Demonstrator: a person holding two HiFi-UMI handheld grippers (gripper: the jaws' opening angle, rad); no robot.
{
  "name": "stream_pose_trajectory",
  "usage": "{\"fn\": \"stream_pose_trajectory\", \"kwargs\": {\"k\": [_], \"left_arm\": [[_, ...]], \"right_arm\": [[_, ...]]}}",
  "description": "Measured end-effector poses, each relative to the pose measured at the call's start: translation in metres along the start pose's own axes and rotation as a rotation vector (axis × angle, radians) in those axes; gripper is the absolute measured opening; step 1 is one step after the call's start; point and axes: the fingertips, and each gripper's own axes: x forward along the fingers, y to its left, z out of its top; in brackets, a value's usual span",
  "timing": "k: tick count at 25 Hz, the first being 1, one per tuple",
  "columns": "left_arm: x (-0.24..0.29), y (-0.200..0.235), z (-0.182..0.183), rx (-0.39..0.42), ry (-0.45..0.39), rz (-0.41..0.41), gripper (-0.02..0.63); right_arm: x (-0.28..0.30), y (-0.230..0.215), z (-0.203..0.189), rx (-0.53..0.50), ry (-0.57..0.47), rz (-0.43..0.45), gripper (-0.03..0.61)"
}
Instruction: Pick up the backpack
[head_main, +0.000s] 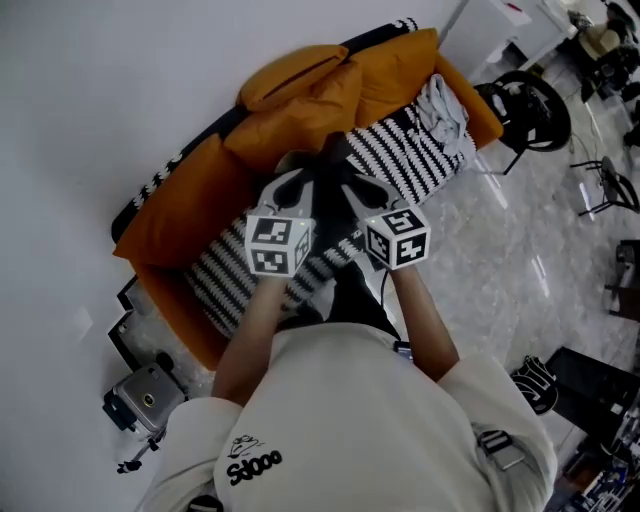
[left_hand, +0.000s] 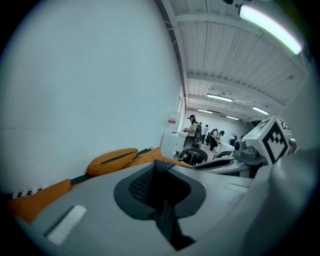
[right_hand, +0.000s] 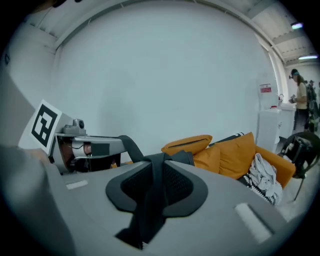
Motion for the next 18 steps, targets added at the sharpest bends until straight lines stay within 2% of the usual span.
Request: {"fn": "stream_pose_trajectory", "kwargs": {"k": [4, 10, 18], "left_arm": [[-0.027, -0.011, 0.032, 0.019, -0.063, -0.039, 0.009], [-0.063, -0.026, 0.073, 0.116, -0.119, -0.086, 0.009], [-0.108, -0.046, 0.119, 0.172, -0.223, -0.129, 0.009]], "right_arm": [[-0.026, 0.02, 0.026, 0.051, -0.09, 0.011, 0.074], [-0.063, 0.053, 0.062, -0.037, -0.15, -0.037, 0.074], [-0.111, 0.098, 0.109, -0.146, -0.249, -0.054, 0.072]]}}
